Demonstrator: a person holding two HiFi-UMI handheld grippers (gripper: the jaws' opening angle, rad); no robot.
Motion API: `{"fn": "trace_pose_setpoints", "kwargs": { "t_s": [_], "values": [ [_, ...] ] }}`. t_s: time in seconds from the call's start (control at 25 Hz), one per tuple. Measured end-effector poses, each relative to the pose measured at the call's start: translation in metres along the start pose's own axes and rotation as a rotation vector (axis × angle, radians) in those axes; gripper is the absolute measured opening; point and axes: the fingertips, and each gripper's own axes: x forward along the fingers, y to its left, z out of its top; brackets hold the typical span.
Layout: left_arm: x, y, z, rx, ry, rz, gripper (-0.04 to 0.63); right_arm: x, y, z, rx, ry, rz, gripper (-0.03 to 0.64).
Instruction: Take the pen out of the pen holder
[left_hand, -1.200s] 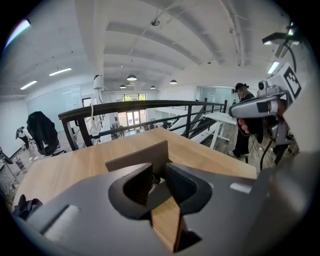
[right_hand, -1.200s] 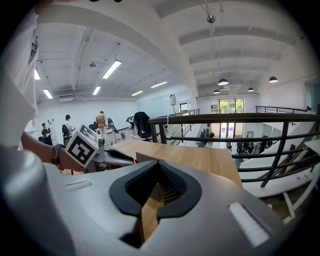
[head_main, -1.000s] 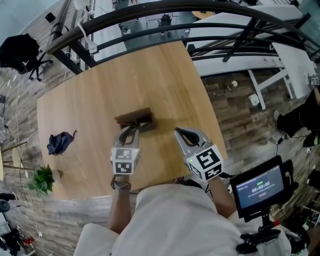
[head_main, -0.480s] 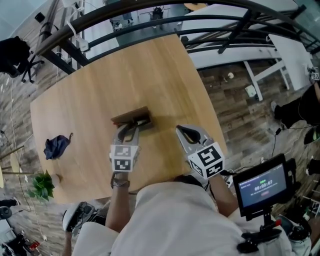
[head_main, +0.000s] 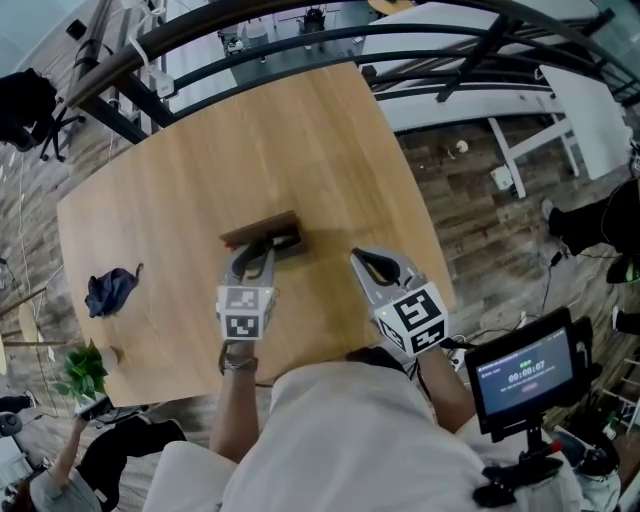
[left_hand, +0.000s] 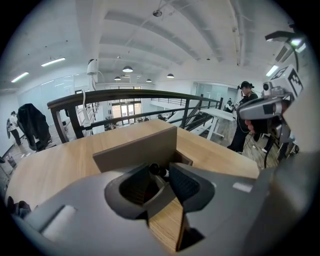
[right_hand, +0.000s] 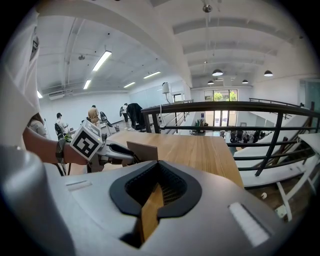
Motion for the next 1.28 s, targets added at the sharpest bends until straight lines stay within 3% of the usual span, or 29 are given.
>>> {"fn": "trace_pose_setpoints", "kwargs": {
  "t_s": [0.48,0.88,1.28],
  "values": [
    [0.013,0.000,0.000,-0.017,0.014,-0.027,0.130,0.000,-0.001,-0.005,-0.008,0.011,0.002,0.003],
    [0.013,-0.008,-0.003,0.025,0.028,-0.037,0.130,0.000,-0.007,-0.007,-0.005,0.009,-0.007,0.002],
    [0.010,-0.017,-0.003,0.037,0.033,-0.050,0.081,0.002,0.001,-0.004,-0.013,0.002,0.015,0.003]
  ]
}}
